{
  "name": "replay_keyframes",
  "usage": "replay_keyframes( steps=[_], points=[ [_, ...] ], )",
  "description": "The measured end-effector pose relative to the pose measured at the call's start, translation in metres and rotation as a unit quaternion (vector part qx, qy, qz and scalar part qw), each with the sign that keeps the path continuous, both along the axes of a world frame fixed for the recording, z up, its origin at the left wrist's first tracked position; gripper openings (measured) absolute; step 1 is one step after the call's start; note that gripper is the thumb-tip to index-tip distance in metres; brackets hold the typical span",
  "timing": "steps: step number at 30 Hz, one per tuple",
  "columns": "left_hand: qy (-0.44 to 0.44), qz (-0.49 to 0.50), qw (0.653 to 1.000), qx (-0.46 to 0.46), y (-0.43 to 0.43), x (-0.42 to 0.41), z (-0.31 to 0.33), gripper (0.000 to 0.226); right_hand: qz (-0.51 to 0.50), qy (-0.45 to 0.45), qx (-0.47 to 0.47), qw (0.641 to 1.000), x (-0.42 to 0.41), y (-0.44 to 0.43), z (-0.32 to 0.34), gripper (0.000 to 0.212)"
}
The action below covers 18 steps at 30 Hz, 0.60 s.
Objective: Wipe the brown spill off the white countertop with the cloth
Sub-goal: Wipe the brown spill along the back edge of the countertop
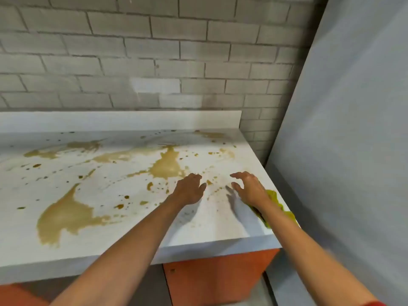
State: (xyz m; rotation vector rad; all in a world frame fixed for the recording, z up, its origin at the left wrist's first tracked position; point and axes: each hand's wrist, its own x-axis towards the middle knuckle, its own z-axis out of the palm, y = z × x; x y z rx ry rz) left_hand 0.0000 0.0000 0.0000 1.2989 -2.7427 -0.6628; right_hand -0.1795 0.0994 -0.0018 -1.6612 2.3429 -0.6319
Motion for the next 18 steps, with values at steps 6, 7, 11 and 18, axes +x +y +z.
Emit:
replay_keyframes(
  steps=[6, 7, 11, 18],
  points=[
    [0.033, 0.015, 0.999, -0.025, 0.021, -0.008, -0.040, 0.051, -0.106, 0.071, -0.074, 0.989, -0.025, 0.053, -0.037, 0.039],
    [0.038, 0.016, 0.999, -0.033, 0.022, -0.011, -0.043, 0.051, -0.113, 0.076, -0.070, 0.988, -0.027, 0.059, -0.041, 0.042],
    [0.038, 0.046, 0.993, -0.103, 0.033, -0.019, -0.052, 0.045, -0.143, 0.041, -0.074, 0.986, -0.029, 0.070, -0.056, 0.044],
    [0.039, 0.059, 0.988, -0.135, 0.037, -0.018, -0.064, 0.042, -0.093, 0.034, -0.103, 0.990, -0.052, 0.068, -0.072, 0.041]
  ],
)
